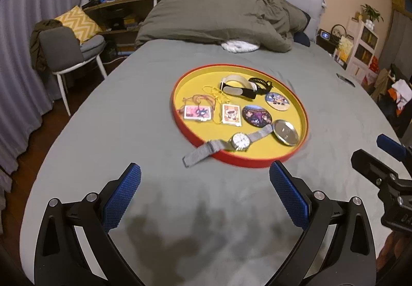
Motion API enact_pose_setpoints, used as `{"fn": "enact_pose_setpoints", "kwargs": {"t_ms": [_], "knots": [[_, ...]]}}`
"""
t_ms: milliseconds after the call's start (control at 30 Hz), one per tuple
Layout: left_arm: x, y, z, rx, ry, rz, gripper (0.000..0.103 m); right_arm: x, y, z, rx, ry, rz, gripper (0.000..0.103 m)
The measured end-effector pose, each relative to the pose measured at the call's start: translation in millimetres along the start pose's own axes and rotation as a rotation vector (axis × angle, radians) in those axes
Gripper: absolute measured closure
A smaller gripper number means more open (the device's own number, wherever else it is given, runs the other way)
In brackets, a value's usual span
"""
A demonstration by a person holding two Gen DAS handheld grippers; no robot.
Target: Organize jewelry
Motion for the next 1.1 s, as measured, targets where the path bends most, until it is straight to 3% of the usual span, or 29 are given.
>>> {"fn": "enact_pose_setpoints", "kwargs": {"t_ms": [133,233,500,700,900,1033,1067,1100], "knots": [[-13,15,16,-0.017,-0.026,0.025,0.006,-7,13,10,-0.008,-0.01,-0.005,0.01],[-22,26,35,-0.006,-0.041,0.036,0.006,-19,25,22,-0.02,0.041,0.063,0.01],[-54,65,102,0.026,-0.086,0.149,0.006,-51,76,83,0.055,0.115,0.094,0.01],[-73,99,154,0.104,-0.189,0.194,0.006,-88,115,134,0.105,0.15,0.155,0.01],[-72,125,219,0.233,-0.203,0.108,0.006,-115,132,191,0.177,0.137,0.237,0.01],[-73,136,253,0.269,-0.147,0.109,0.006,-126,132,226,0.237,0.106,0.252,0.011],[-74,138,259,0.269,-0.129,0.12,0.006,-128,131,232,0.246,0.1,0.256,0.014],[-75,141,264,0.269,-0.113,0.132,0.006,-130,130,237,0.253,0.098,0.26,0.028]]}}
Point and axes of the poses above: each gripper's, at about its wrist camera, not at the fingertips, and z roughly the way its jaws point, x to its left, y to its top, the point moved 3 cm from there along z, roughly the way its jaws point, and after that the axes turned 8 degrees about y, right-handed, at the moved point
